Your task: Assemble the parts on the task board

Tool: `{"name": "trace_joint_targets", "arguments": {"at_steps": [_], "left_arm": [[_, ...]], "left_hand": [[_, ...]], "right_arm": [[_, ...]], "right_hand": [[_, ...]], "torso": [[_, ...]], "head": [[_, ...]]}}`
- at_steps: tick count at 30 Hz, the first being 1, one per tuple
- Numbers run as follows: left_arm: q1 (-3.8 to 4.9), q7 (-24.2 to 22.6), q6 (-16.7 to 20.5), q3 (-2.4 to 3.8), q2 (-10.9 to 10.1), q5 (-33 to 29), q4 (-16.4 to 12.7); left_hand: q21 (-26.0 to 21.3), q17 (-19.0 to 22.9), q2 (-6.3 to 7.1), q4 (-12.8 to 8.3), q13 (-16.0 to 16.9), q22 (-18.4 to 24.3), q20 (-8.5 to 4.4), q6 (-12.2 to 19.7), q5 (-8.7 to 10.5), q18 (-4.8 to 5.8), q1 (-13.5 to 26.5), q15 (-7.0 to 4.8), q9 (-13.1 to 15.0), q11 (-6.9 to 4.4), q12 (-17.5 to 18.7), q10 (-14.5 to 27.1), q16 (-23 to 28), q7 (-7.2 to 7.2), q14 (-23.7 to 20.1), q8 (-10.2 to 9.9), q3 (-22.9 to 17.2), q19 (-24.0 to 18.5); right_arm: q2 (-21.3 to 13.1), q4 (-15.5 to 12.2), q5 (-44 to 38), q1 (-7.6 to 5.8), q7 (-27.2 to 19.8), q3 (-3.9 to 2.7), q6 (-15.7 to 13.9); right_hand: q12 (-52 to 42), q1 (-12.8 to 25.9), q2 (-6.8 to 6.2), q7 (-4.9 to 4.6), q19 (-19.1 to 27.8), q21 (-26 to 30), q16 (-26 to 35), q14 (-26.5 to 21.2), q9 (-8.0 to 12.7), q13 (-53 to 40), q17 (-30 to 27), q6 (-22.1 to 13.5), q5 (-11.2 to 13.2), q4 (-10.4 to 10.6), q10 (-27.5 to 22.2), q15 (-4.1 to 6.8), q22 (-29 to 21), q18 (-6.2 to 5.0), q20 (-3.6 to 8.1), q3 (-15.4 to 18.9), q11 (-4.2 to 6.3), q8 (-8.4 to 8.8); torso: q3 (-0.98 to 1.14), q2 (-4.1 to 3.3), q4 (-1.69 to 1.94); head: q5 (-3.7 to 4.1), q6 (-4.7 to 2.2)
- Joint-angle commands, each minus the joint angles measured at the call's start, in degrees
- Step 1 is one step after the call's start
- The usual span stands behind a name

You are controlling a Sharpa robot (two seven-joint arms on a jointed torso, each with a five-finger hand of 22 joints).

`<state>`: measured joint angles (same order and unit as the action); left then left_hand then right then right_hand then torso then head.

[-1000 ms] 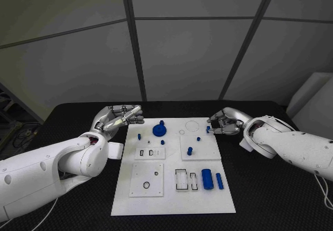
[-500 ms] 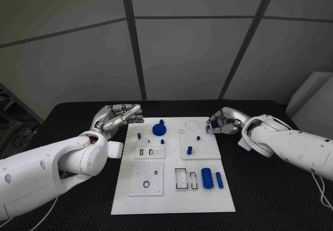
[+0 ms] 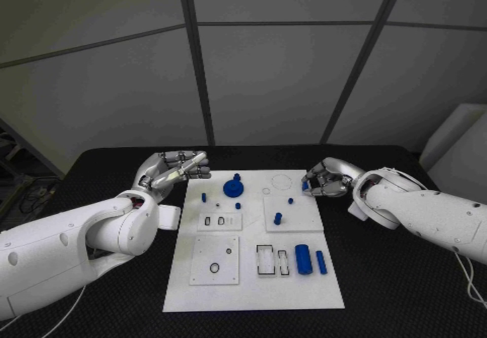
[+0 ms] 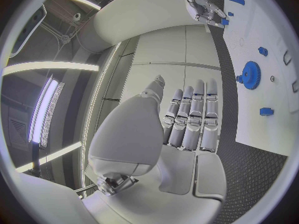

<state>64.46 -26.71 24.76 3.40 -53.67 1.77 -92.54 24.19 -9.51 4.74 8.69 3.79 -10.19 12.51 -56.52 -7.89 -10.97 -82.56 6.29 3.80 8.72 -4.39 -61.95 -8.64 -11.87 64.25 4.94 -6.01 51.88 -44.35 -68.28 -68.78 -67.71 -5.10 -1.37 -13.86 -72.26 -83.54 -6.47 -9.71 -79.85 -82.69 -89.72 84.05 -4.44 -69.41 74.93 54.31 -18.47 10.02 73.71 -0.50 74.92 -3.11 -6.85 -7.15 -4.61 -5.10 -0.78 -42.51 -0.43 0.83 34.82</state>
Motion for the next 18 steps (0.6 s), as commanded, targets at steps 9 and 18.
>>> {"name": "trace_joint_targets", "arguments": {"at_steps": [9,18], "left_arm": [[0.07,-0.1,-0.7,0.05,0.0,0.4,0.2],[0.07,0.0,-0.7,0.05,0.0,0.4,0.2]], "left_hand": [[-0.3,-0.1,-0.24,-0.4,0.1,0.1,-0.01,0.0,0.28,0.72,0.6,0.16,0.0,0.37,0.2,-0.2,0.3,-0.22,-0.2,-0.3,0.1,-0.5],[-0.3,-0.1,-0.24,-0.4,0.1,0.1,-0.01,0.0,0.28,0.72,0.6,0.16,0.0,0.37,0.2,-0.2,0.3,-0.22,-0.2,-0.3,0.1,-0.5]], "right_arm": [[0.6,0.6,-1.2,-0.03,0.6,-0.01,0.6],[1.2,1.1,-1.3,-0.01,1.0,-0.01,0.2]], "right_hand": [[-0.3,-0.5,0.46,0.06,-0.2,0.0,0.2,5.7,-0.1,-0.2,14.0,0.7,0.1,-0.4,0.5,-0.11,0.8,-0.09,-0.09,-0.1,-0.07,-0.21],[-0.6,-0.5,1.16,0.26,-0.3,-0.1,0.2,5.7,-0.2,-0.4,14.0,1.9,0.2,-0.4,0.8,0.02,1.0,-0.05,0.01,-0.6,0.10,-0.76]], "torso": [[0.03,-0.01,-0.04],[0.03,0.01,-0.02]], "head": [[0.08,0.19],[0.10,0.34]]}}
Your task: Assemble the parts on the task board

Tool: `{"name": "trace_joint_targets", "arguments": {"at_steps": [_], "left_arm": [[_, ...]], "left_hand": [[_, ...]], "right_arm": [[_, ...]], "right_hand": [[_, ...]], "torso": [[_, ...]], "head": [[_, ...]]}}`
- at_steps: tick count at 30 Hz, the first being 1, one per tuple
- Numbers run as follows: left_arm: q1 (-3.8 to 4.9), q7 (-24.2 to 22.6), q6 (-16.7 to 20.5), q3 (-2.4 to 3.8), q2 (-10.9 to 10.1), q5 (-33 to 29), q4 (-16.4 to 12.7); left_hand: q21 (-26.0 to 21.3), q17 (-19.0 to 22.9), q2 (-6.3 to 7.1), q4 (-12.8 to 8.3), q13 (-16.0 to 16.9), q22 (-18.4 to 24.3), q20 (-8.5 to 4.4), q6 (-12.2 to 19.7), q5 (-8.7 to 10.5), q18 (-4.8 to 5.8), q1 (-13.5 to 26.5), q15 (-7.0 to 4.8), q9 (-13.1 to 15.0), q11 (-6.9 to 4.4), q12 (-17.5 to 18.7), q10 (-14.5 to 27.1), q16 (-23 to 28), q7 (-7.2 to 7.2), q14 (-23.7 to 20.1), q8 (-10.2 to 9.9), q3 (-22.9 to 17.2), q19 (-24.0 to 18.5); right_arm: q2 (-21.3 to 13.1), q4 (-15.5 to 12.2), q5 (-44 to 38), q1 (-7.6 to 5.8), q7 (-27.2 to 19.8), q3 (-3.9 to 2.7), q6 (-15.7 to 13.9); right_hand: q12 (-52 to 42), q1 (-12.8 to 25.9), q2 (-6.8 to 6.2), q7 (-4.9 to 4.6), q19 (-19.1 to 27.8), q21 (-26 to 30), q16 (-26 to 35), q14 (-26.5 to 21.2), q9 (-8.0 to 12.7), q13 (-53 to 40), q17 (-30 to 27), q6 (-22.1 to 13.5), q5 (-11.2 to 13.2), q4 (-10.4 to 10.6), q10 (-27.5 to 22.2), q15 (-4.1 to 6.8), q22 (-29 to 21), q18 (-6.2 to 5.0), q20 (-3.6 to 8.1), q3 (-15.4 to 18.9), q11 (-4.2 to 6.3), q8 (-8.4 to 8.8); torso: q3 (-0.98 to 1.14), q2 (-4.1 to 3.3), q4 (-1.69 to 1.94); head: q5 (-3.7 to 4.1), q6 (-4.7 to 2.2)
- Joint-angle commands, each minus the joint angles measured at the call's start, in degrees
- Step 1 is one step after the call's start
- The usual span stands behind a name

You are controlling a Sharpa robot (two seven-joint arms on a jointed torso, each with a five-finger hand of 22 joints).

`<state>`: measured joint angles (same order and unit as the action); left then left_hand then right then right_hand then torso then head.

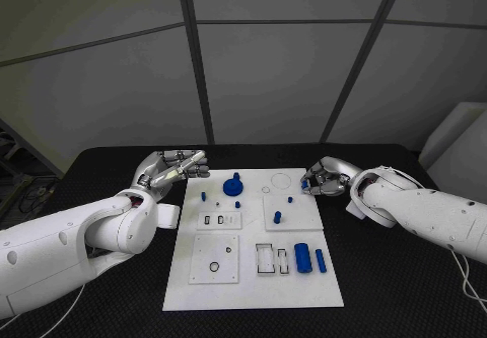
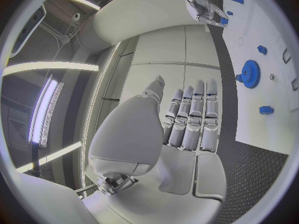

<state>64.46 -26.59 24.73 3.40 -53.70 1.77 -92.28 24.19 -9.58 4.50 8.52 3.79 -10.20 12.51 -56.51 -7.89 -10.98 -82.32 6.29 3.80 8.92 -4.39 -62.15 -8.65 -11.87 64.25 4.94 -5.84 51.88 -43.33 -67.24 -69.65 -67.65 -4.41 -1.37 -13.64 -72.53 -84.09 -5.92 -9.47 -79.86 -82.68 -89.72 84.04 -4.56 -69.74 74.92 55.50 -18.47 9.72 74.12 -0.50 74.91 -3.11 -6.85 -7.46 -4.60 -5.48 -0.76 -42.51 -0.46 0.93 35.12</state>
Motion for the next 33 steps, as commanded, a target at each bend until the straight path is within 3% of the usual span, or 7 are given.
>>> {"name": "trace_joint_targets", "arguments": {"at_steps": [1,9,22,25,29,33], "left_arm": [[0.07,-0.1,-0.7,0.05,0.1,0.4,0.0],[0.07,-0.1,-0.7,0.05,0.0,0.4,0.0],[0.07,0.0,-0.6,0.05,-0.2,0.4,-0.1],[0.07,0.0,-0.6,0.05,-0.2,0.4,-0.1],[0.07,0.0,-0.7,0.05,-0.3,0.4,-0.2],[0.07,0.1,-0.6,0.05,-0.4,0.4,-0.3]], "left_hand": [[-0.3,-0.1,0.00,-0.3,0.1,0.1,0.00,0.0,0.28,0.72,0.3,0.16,0.0,0.17,0.2,0.0,0.3,-0.22,-0.2,-0.3,-0.1,-0.5],[-0.3,-0.1,0.00,-0.3,0.1,0.1,0.00,0.0,0.28,0.72,0.3,0.16,0.0,0.17,0.2,0.0,0.3,-0.22,-0.2,-0.3,-0.1,-0.5],[-0.3,-0.1,-0.04,-0.3,0.0,0.1,0.01,0.0,0.29,0.71,0.4,0.17,0.0,0.18,0.3,0.0,0.4,-0.23,-0.2,-0.3,-0.1,-0.5],[-0.3,-0.1,-0.04,-0.3,0.0,0.1,0.01,0.0,0.29,0.71,0.4,0.17,0.0,0.18,0.3,0.0,0.4,-0.23,-0.2,-0.3,-0.1,-0.5],[-0.3,-0.1,-0.04,-0.3,0.0,0.1,0.01,0.0,0.29,0.71,0.4,0.17,0.0,0.18,0.3,0.0,0.4,-0.23,-0.2,-0.3,-0.1,-0.5],[-0.3,-0.1,-0.06,-0.3,0.0,0.1,0.02,0.0,0.33,0.71,0.4,0.18,0.0,0.19,0.3,0.0,0.4,-0.23,-0.2,-0.4,-0.1,-0.5]], "right_arm": [[0.2,0.1,-0.5,-0.08,0.5,-0.01,-0.1],[0.4,0.5,-0.6,-0.07,1.4,-0.01,-0.8],[0.5,0.1,-0.8,-0.05,1.6,-0.01,-2.7],[0.2,-1.0,-0.8,-0.05,1.8,-0.02,-3.5],[-0.9,-3.7,-0.7,-0.06,2.5,-0.04,-4.5],[-2.2,-7.9,-0.7,-0.11,3.7,-0.08,-5.1]], "right_hand": [[-0.4,0.1,0.81,0.12,-0.4,-0.2,0.2,5.7,-0.1,-0.2,14.0,1.1,0.2,0.0,0.5,0.07,1.1,-0.04,0.04,-0.4,0.17,-0.59],[-0.8,0.0,1.90,1.04,-0.6,-0.3,0.2,5.7,-0.5,-0.7,14.0,3.5,0.3,-0.1,1.0,0.69,1.4,0.02,0.52,-1.1,0.94,-2.04],[-0.8,-0.7,2.91,1.47,-0.9,-0.5,0.1,5.7,-0.6,-0.7,14.2,4.2,0.7,-0.7,1.1,1.12,1.8,0.11,0.99,-2.2,1.38,-2.63],[-0.7,-0.9,3.35,1.54,-1.0,-0.6,0.1,5.7,-0.5,-0.7,14.2,4.3,2.1,-1.0,1.1,1.24,2.0,0.15,1.14,-2.9,1.47,-2.75],[-0.7,-1.0,3.48,1.57,-1.1,-0.6,0.1,5.7,-0.5,-0.7,14.2,4.3,2.3,-1.1,1.1,1.26,2.1,0.18,1.17,-3.2,1.49,-2.78],[-0.6,-1.1,3.67,1.56,-1.3,-0.8,0.0,5.8,-0.5,-0.6,14.4,4.2,2.3,-1.1,1.1,1.28,2.4,0.23,1.20,-3.5,1.51,-2.78]], "torso": [[0.02,0.03,0.01],[-0.02,0.03,0.03],[0.00,0.07,0.04],[0.02,0.08,-0.07],[-0.04,0.15,-0.09],[-0.12,0.25,-0.16]], "head": [[0.01,0.05],[-0.02,0.18],[-0.05,0.23],[-0.14,0.22],[-0.05,0.17],[-0.02,0.08]]}}
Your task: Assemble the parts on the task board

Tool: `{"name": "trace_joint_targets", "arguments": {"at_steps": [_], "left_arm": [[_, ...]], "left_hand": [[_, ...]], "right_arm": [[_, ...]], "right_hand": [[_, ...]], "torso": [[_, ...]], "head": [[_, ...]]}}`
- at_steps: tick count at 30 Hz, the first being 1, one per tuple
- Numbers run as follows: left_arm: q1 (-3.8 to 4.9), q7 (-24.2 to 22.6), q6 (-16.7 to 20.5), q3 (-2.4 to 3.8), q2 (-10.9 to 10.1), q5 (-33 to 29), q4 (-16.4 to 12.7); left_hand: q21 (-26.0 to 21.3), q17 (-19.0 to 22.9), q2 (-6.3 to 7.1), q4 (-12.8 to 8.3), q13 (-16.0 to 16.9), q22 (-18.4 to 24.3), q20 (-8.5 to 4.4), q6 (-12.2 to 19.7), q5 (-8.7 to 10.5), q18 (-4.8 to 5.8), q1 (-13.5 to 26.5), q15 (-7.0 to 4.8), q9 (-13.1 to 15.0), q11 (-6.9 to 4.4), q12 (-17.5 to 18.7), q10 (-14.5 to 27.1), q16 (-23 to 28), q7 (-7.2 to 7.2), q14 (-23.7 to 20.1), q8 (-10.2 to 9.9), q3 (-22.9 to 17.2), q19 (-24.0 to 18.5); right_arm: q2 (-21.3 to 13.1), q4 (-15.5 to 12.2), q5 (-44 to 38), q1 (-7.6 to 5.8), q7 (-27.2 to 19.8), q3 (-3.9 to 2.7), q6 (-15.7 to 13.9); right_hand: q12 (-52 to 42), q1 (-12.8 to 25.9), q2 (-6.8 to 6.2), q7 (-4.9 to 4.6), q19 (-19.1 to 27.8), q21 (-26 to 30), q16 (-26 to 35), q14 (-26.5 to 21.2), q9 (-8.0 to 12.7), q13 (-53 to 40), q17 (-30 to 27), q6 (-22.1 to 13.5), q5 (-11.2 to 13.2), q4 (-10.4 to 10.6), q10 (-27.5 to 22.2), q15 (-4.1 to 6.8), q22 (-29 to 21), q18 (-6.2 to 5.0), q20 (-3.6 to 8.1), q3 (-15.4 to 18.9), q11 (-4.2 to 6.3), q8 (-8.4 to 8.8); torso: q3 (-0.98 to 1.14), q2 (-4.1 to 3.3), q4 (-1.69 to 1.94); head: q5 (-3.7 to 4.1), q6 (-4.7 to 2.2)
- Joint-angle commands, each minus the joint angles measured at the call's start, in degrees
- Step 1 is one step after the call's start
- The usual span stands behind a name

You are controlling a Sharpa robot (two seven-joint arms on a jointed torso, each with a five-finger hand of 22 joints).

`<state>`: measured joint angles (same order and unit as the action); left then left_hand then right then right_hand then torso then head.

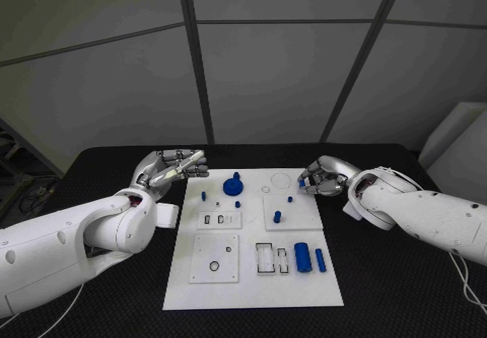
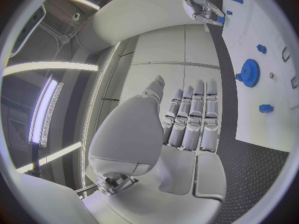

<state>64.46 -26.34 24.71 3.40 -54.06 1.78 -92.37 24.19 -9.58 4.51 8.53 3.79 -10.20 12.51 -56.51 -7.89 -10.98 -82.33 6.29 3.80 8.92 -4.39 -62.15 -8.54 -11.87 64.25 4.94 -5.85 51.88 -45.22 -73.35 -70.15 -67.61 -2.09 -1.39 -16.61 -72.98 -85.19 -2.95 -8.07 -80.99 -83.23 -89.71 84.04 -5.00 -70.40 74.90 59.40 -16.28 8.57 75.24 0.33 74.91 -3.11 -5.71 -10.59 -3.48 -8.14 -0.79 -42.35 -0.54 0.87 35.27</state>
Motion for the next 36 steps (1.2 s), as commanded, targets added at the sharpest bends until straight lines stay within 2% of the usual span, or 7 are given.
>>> {"name": "trace_joint_targets", "arguments": {"at_steps": [1,8,12,19,30,32,36], "left_arm": [[0.08,-0.1,-0.6,0.05,-0.1,0.4,-0.2],[0.08,0.0,-0.6,0.05,-0.2,0.4,-0.4],[0.08,0.1,-0.6,0.05,-0.1,0.4,-0.5],[0.10,0.2,-0.6,0.04,0.1,0.4,-0.4],[0.11,0.2,-0.4,0.04,0.0,0.4,-0.4],[0.11,0.2,-0.4,0.04,0.0,0.4,-0.4],[0.11,0.2,-0.4,0.04,0.0,0.4,-0.4]], "left_hand": [[-0.3,-0.1,-0.08,-0.3,0.0,0.1,0.02,0.0,0.33,0.71,0.4,0.18,0.0,0.19,0.3,0.0,0.3,-0.23,-0.2,-0.4,-0.1,-0.5],[-0.3,-0.1,-0.08,-0.3,0.0,0.1,0.02,0.0,0.33,0.71,0.4,0.18,0.0,0.19,0.3,0.0,0.3,-0.23,-0.2,-0.4,-0.1,-0.5],[-0.3,-0.1,-0.08,-0.3,0.0,0.1,0.02,0.0,0.33,0.71,0.4,0.18,0.0,0.19,0.3,0.0,0.3,-0.23,-0.2,-0.4,-0.1,-0.5],[-0.3,-0.1,-0.09,-0.3,0.0,0.1,0.03,0.0,0.36,0.70,0.4,0.18,0.0,0.19,0.3,0.0,0.4,-0.23,-0.2,-0.4,-0.1,-0.6],[-0.3,-0.1,-0.09,-0.3,0.0,0.1,0.03,0.0,0.36,0.70,0.4,0.18,0.0,0.19,0.3,0.0,0.4,-0.23,-0.2,-0.4,-0.1,-0.6],[-0.3,-0.1,-0.09,-0.3,0.0,0.1,0.03,0.0,0.36,0.70,0.4,0.18,0.0,0.19,0.3,0.0,0.4,-0.23,-0.2,-0.4,-0.1,-0.6],[-0.3,-0.1,-0.09,-0.3,0.0,0.1,0.03,0.0,0.36,0.70,0.4,0.18,0.0,0.19,0.3,0.0,0.4,-0.23,-0.2,-0.4,-0.1,-0.6]], "right_arm": [[-0.6,-2.9,-0.2,-0.16,1.7,-0.07,-2.2],[0.1,-10.4,-1.5,-0.54,4.1,-0.20,-1.9],[2.8,-11.8,-2.7,-0.63,5.7,-0.23,-1.5],[9.0,-10.5,-4.3,-0.66,6.8,-0.21,0.6],[15.7,-7.5,-7.9,-0.52,8.0,-0.06,2.6],[16.2,-7.3,-8.4,-0.47,8.3,0.20,2.9],[17.0,-7.1,-9.3,-0.40,9.0,1.27,3.6]], "right_hand": [[-0.1,0.0,0.71,0.16,-0.2,-0.2,0.0,5.8,0.0,0.1,14.4,0.3,0.1,0.0,-0.1,0.46,2.4,0.24,0.07,-0.4,0.38,-0.12],[0.0,0.0,0.84,0.12,-0.3,-0.3,-0.1,5.8,0.0,0.1,14.6,0.2,0.2,-0.1,-0.1,0.46,2.5,0.27,0.09,-0.7,0.35,-0.07],[0.0,-0.1,0.81,0.11,-0.3,-0.3,-0.1,5.8,0.1,0.1,14.6,0.1,0.4,-0.3,-0.1,0.45,2.6,0.29,0.10,-1.0,0.35,-0.05],[-0.1,-0.2,0.66,0.08,-0.4,-0.4,0.0,5.8,0.1,0.0,14.5,0.1,0.3,-0.5,0.0,0.45,2.6,0.30,0.11,-1.3,0.33,-0.07],[0.0,-0.1,0.39,0.02,-0.4,-0.4,0.0,5.8,0.1,0.0,14.4,0.0,0.1,-0.7,-0.1,0.42,2.6,0.30,0.10,-1.5,0.27,-0.10],[0.0,0.1,0.21,-0.01,-0.3,-0.3,0.0,5.8,0.1,0.0,14.4,0.0,0.1,-0.7,-0.1,0.40,2.6,0.29,0.10,-1.5,0.25,-0.09],[0.0,0.2,0.12,-0.02,-0.3,-0.3,0.0,5.8,0.1,0.0,14.4,0.0,0.1,-0.7,-0.1,0.40,2.6,0.29,0.09,-1.5,0.24,-0.08]], "torso": [[-0.11,0.16,-0.15],[-0.17,0.31,-0.08],[-0.24,0.46,0.07],[-0.42,0.67,0.53],[-0.31,0.53,0.34],[-0.29,0.54,0.39],[-0.27,0.56,0.29]], "head": [[-0.03,-0.03],[-0.31,0.13],[-0.54,0.25],[-0.86,0.67],[-1.95,1.16],[-1.97,1.26],[-2.21,1.48]]}}
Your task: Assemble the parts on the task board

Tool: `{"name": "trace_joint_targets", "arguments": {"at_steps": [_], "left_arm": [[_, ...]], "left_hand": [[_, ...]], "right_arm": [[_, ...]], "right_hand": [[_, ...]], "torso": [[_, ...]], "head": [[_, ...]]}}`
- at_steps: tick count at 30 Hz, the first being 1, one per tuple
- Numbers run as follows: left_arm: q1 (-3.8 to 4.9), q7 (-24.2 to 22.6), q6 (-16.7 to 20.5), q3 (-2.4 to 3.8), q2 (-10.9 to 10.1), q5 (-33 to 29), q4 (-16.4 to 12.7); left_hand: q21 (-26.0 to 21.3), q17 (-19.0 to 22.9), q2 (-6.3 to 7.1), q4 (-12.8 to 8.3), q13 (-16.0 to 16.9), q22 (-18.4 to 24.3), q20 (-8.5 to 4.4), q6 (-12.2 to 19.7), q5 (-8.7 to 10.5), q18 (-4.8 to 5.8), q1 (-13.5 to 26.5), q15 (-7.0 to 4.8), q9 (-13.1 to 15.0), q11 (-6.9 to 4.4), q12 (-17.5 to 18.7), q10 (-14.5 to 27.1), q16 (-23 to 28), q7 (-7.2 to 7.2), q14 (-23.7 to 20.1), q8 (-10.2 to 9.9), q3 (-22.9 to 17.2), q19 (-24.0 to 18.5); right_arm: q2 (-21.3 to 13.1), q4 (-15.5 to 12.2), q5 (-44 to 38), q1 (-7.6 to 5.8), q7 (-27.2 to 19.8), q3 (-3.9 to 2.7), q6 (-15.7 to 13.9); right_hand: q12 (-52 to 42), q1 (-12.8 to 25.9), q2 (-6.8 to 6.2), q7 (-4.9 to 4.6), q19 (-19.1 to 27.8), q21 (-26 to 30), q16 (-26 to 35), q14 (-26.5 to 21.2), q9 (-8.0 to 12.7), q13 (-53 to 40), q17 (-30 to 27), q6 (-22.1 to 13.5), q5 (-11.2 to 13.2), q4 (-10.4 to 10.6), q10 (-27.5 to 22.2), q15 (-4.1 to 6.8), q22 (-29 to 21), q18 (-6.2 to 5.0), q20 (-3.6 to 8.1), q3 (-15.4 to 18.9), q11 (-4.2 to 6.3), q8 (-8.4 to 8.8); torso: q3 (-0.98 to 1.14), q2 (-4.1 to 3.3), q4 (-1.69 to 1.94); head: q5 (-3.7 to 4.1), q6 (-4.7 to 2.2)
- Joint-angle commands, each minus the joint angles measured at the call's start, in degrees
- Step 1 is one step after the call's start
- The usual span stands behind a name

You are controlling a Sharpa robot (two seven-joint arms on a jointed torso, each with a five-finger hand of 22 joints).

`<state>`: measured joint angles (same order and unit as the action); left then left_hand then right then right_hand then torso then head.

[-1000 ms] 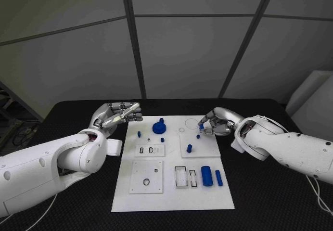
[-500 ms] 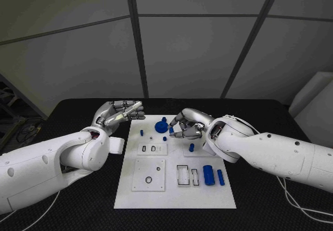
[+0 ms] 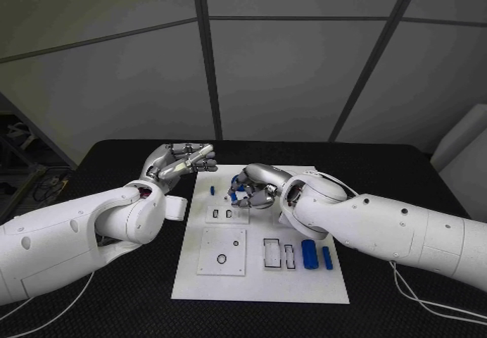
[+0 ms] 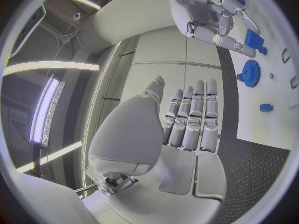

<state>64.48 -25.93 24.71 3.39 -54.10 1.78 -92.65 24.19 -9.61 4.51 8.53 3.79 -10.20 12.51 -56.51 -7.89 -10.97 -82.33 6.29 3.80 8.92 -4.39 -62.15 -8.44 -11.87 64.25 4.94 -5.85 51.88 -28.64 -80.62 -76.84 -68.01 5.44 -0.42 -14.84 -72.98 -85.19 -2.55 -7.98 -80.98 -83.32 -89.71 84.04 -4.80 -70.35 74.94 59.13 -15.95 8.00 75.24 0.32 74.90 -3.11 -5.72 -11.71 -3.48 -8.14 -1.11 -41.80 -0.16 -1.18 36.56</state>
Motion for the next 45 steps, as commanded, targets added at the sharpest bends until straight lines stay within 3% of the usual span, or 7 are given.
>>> {"name": "trace_joint_targets", "arguments": {"at_steps": [1,9,16,45], "left_arm": [[0.09,-0.2,-0.4,0.05,0.1,0.4,-0.1],[0.10,-0.2,-0.5,0.05,0.2,0.4,0.0],[0.09,-0.2,-0.5,0.05,0.3,0.4,0.1],[0.09,-0.1,-0.6,0.05,0.3,0.4,0.2]], "left_hand": [[-0.3,-0.1,-0.09,-0.3,0.0,0.1,0.03,0.0,0.36,0.70,0.4,0.18,0.0,0.19,0.3,0.0,0.2,-0.23,-0.2,-0.4,-0.1,-0.6],[-0.3,-0.1,-0.09,-0.3,0.0,0.1,0.03,0.0,0.36,0.70,0.4,0.18,0.0,0.19,0.3,0.0,0.2,-0.23,-0.2,-0.4,-0.1,-0.6],[-0.3,-0.1,-0.09,-0.3,0.0,0.1,0.03,0.0,0.36,0.70,0.4,0.18,0.0,0.19,0.3,0.0,0.2,-0.23,-0.2,-0.4,-0.1,-0.6],[-0.3,-0.1,-0.09,-0.3,0.0,0.1,0.03,0.0,0.36,0.70,0.4,0.18,0.0,0.19,0.3,0.0,0.2,-0.23,-0.2,-0.4,-0.1,-0.6]], "right_arm": [[0.6,0.3,-2.8,0.00,1.6,0.44,2.0],[1.3,0.8,-4.1,0.15,2.2,1.05,3.3],[1.4,1.2,-4.6,0.28,2.5,1.26,4.0],[2.4,2.4,-4.9,0.95,2.4,1.36,6.0]], "right_hand": [[0.0,0.2,-0.31,-0.12,-0.3,-0.2,0.0,5.8,0.0,0.0,14.4,0.2,-0.2,-0.1,-0.1,0.40,2.6,0.29,0.10,-0.4,0.23,-0.08],[0.0,0.3,-0.42,-0.13,-0.3,-0.2,0.0,5.8,0.0,0.0,14.3,0.2,-0.2,-0.1,-0.1,0.39,2.5,0.28,0.09,-0.4,0.22,-0.07],[0.2,0.3,-0.53,-0.14,-0.3,-0.2,0.0,5.8,0.0,0.2,14.3,0.2,-0.3,-0.2,-0.2,0.38,2.5,0.27,0.08,-0.4,0.21,-0.06],[0.1,0.6,-0.63,-0.16,-0.2,-0.1,0.0,5.8,0.0,0.1,14.3,0.2,-0.1,-0.1,-0.2,0.36,2.4,0.25,0.06,-0.5,0.18,-0.09]], "torso": [[0.03,0.01,-0.10],[0.14,-0.05,-0.22],[0.09,0.00,-0.16],[0.07,0.05,-0.14]], "head": [[-0.15,0.25],[-0.35,0.50],[-0.34,0.69],[-0.40,1.11]]}}
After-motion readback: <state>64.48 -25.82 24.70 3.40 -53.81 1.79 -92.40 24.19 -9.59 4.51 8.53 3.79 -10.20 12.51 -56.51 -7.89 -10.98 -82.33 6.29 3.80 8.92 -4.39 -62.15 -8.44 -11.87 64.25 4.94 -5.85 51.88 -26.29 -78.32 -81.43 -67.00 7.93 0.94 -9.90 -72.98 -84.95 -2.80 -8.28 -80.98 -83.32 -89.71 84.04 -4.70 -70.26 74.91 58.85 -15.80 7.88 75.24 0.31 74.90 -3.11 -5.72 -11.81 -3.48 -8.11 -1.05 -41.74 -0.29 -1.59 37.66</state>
